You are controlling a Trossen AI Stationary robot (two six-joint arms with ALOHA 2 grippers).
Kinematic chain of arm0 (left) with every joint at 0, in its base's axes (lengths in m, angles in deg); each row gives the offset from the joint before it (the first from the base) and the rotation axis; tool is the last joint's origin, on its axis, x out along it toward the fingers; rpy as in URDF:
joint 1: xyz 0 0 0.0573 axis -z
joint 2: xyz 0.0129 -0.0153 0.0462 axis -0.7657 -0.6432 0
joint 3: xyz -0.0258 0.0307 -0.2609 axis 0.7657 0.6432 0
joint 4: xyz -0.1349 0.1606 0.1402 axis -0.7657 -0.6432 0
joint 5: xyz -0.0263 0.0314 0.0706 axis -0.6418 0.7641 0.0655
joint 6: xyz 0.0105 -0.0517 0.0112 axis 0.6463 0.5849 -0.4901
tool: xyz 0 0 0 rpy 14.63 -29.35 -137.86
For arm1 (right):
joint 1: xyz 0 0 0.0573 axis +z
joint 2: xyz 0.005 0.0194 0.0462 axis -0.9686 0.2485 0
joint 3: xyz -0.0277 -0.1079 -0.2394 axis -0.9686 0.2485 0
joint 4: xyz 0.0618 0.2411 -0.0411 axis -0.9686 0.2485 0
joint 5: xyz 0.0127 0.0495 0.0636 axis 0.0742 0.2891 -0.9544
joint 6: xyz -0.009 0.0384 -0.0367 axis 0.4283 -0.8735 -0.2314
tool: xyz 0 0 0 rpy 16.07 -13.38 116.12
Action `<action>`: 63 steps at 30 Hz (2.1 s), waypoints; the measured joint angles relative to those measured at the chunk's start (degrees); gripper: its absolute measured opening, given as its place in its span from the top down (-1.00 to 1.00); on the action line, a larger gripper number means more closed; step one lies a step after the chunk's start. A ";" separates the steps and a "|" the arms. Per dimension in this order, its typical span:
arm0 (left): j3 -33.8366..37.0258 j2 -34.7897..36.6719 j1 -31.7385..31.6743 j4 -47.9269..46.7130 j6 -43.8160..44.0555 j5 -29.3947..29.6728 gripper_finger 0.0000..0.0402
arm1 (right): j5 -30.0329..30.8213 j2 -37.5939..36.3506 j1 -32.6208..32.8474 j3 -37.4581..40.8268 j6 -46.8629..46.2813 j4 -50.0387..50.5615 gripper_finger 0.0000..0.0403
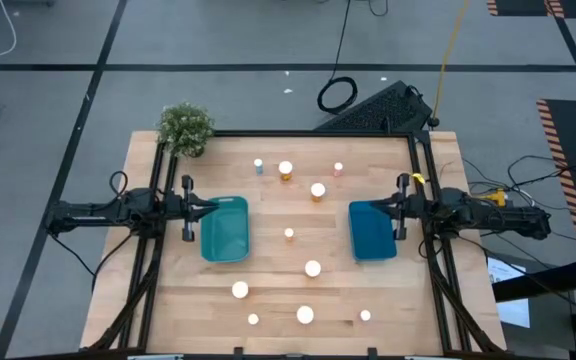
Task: Pick and place medicine bottles into bin by pill shape (circle, oval)
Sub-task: Put the light orange tablet bottle into the blue bin
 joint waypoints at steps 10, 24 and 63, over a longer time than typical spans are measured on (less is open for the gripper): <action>0.00 0.00 0.00 0.01 -0.01 0.00 0.82 | 0.01 13.22 0.00 -18.68 -8.62 8.89 1.00; 0.02 0.00 0.00 -0.01 -0.01 0.00 0.82 | 1.41 34.52 0.07 -42.18 -21.03 25.18 1.00; 0.02 0.00 0.02 2.94 -0.12 0.02 0.82 | 1.56 41.54 5.09 -39.86 -23.73 21.63 1.00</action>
